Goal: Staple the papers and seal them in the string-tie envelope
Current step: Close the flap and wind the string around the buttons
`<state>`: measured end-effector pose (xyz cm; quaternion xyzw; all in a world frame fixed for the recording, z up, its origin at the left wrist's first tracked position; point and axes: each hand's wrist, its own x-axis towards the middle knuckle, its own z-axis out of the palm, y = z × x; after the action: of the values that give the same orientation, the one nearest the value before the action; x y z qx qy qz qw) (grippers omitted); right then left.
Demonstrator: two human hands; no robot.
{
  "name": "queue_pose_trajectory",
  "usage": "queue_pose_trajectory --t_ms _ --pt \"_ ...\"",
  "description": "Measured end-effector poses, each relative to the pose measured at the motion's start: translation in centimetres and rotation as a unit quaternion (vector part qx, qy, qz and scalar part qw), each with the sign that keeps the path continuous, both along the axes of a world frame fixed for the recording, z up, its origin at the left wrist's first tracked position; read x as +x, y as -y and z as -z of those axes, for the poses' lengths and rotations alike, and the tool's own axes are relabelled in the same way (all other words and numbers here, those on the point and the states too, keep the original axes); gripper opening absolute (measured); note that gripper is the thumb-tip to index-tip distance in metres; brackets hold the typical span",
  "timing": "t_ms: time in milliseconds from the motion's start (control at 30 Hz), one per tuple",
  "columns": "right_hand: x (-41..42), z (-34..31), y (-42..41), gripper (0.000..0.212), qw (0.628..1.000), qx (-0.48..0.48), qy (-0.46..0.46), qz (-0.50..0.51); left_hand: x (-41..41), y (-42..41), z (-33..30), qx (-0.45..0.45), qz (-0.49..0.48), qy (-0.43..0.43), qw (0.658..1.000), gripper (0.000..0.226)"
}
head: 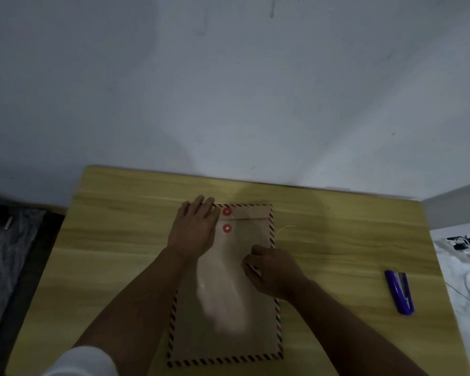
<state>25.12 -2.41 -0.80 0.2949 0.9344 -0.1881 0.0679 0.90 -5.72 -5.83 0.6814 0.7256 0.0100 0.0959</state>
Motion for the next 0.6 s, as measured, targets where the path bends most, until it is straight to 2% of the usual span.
queue_pose_trajectory --t_ms 67,133,233,300,367,433,500,600 --pt "-0.2 -0.2 0.6 0.041 0.998 -0.016 0.061 -0.017 0.0 0.4 0.6 -0.033 0.023 -0.012 0.999 0.059" --pt "-0.7 -0.6 0.9 0.041 0.988 -0.042 0.151 -0.001 0.0 0.7 1.1 -0.029 0.027 -0.014 0.999 0.062" --pt "-1.8 -1.6 0.2 0.058 0.962 -0.044 0.262 0.070 -0.2 1.1 1.9 0.004 0.033 -0.020 0.999 0.062" --pt "-3.1 -2.0 -0.7 0.061 0.964 -0.007 0.238 0.121 -0.5 1.2 2.5 0.036 0.034 -0.017 0.999 0.061" --pt "-4.5 -1.7 -1.2 0.044 0.973 0.008 0.145 0.181 -0.7 1.3 3.0 0.061 0.031 -0.006 0.998 0.060" --pt "-6.0 -0.8 -1.5 0.031 0.966 -0.031 0.056 0.250 -0.9 1.2 3.5 0.078 0.030 -0.001 0.997 0.059" --pt "-7.1 0.4 -1.2 0.029 0.959 -0.058 0.022 0.276 -1.1 1.1 3.9 0.080 0.029 0.007 0.996 0.058" --pt "-7.6 1.4 -0.7 0.016 0.956 -0.038 0.005 0.292 -1.4 1.2 4.3 0.087 0.027 0.008 0.996 0.058"
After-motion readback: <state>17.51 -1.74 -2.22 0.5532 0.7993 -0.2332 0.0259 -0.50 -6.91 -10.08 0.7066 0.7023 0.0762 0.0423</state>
